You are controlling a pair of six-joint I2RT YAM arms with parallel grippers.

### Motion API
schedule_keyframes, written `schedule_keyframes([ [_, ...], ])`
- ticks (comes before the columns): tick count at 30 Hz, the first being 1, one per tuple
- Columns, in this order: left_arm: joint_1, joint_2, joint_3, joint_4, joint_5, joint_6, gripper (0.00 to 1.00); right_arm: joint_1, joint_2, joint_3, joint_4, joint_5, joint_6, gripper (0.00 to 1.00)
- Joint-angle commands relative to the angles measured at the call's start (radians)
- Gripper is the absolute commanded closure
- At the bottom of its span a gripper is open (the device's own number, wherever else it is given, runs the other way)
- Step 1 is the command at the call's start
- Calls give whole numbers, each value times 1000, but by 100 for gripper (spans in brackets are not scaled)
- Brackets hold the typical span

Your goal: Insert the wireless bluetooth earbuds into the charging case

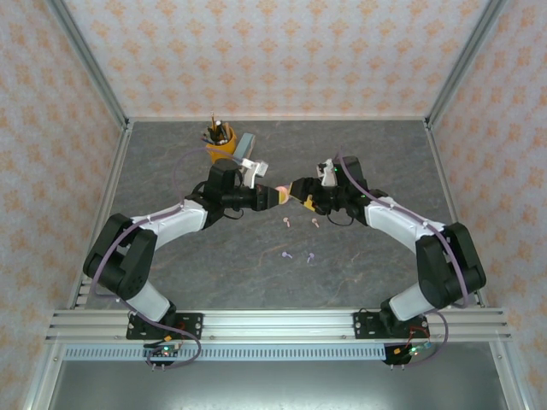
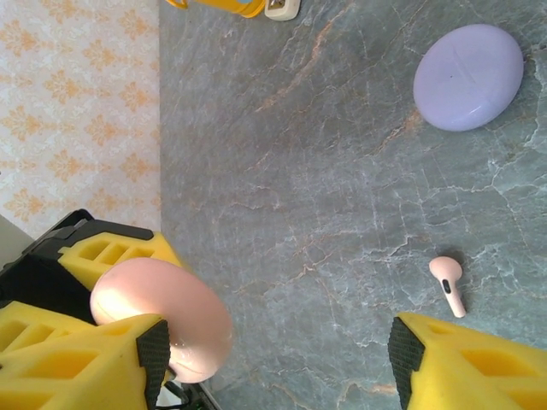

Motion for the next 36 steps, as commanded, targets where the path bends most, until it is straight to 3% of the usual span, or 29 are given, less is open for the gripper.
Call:
schedule_keyframes([
  [1, 1, 4, 36, 21, 40, 15, 90, 10, 44, -4, 30, 37, 3, 31],
  [8, 0, -7, 33, 11, 43, 20, 90, -30, 82, -39, 49, 71, 39, 34],
  [23, 0, 9, 26, 27, 34, 17, 91, -43, -65, -54, 49, 56, 104, 33],
  [29, -1, 3, 30, 3, -4, 38, 91, -13, -66, -39, 81, 137, 338, 24],
  [36, -1, 4, 40, -8, -29, 51, 91, 74, -43, -9, 77, 281, 585, 22],
])
